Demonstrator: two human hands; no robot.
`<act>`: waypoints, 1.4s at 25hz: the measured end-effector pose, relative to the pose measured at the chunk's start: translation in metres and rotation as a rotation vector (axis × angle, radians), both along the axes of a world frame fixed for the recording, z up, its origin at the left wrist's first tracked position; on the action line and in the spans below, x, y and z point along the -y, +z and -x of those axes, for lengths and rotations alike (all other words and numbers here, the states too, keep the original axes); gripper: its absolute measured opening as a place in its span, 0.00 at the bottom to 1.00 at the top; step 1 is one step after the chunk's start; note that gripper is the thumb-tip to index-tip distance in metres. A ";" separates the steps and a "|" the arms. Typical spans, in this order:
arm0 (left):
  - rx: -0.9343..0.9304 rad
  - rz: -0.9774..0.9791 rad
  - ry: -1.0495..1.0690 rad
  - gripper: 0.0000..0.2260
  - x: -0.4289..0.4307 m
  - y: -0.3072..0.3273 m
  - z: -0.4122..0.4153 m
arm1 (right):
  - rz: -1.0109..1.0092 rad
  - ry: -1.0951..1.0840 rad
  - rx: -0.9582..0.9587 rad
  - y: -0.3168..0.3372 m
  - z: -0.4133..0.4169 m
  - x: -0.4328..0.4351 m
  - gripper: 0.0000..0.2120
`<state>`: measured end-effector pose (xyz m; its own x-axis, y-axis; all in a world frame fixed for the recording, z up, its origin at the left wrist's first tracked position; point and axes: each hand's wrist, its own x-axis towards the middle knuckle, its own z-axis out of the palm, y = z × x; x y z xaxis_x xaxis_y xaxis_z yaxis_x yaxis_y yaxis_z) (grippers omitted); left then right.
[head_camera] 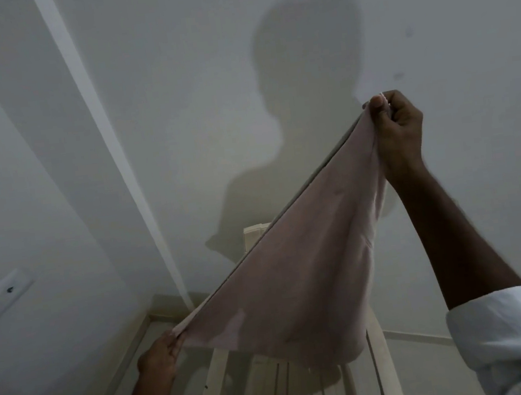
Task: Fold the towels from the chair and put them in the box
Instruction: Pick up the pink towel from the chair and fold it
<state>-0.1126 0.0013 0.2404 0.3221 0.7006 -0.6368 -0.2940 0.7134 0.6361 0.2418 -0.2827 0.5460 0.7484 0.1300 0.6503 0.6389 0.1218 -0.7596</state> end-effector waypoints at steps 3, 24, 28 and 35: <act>-0.040 -0.022 0.058 0.15 -0.010 0.000 -0.005 | -0.015 0.070 -0.023 0.001 0.003 0.003 0.12; -0.051 -0.939 -0.310 0.20 0.054 0.148 -0.109 | 0.670 0.990 -0.030 -0.057 0.084 -0.052 0.06; 0.062 -0.920 -0.438 0.17 0.080 0.156 -0.110 | 0.549 0.787 -0.134 -0.082 0.111 -0.072 0.08; 0.100 -0.985 -0.445 0.14 0.095 0.161 -0.096 | 0.387 0.482 -0.016 -0.125 0.131 -0.093 0.09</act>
<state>-0.0163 -0.0941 0.4009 0.6924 0.6974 0.1847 -0.2174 -0.0424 0.9752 0.1105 -0.1899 0.4206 0.5560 0.6807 0.4770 0.5684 0.1075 -0.8157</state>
